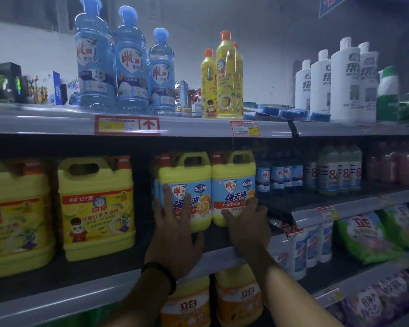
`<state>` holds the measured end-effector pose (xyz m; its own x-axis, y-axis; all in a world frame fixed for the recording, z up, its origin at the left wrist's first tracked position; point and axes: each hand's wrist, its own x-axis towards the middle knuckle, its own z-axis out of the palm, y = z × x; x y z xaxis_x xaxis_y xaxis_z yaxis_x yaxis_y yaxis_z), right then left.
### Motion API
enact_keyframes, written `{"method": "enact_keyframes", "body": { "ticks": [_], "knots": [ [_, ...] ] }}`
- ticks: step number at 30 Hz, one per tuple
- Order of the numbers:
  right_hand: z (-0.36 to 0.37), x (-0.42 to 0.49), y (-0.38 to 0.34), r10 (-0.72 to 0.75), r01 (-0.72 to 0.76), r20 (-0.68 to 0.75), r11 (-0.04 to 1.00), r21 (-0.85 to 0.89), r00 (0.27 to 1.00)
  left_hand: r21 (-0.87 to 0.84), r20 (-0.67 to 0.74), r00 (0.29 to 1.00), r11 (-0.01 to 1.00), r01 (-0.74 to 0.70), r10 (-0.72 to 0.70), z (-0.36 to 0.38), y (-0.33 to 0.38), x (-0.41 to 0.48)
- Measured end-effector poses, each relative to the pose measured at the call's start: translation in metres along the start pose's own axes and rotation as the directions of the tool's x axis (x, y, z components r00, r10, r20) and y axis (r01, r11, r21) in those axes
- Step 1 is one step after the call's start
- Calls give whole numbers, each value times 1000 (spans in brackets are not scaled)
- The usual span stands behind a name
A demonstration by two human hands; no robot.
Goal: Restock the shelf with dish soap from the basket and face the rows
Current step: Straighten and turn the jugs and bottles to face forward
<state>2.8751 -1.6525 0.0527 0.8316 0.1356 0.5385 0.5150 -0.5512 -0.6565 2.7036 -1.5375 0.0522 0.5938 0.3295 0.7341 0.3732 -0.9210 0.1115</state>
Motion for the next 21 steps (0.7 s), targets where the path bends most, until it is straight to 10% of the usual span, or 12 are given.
{"method": "enact_keyframes", "body": {
  "ticks": [10,14,21],
  "knots": [
    [-29,-9,-25,-126,138,86,979,-150,988,42,26,996,995,-88,87,-34,-21,-13],
    [-40,-38,-62,-413,417,-57,896,154,909,92,-48,969,967,-236,241,-76,-61,-38],
    [-10,-113,-147,-667,587,93,706,396,739,209,-109,967,956,-204,231,-141,-146,-69]
  ]
}}
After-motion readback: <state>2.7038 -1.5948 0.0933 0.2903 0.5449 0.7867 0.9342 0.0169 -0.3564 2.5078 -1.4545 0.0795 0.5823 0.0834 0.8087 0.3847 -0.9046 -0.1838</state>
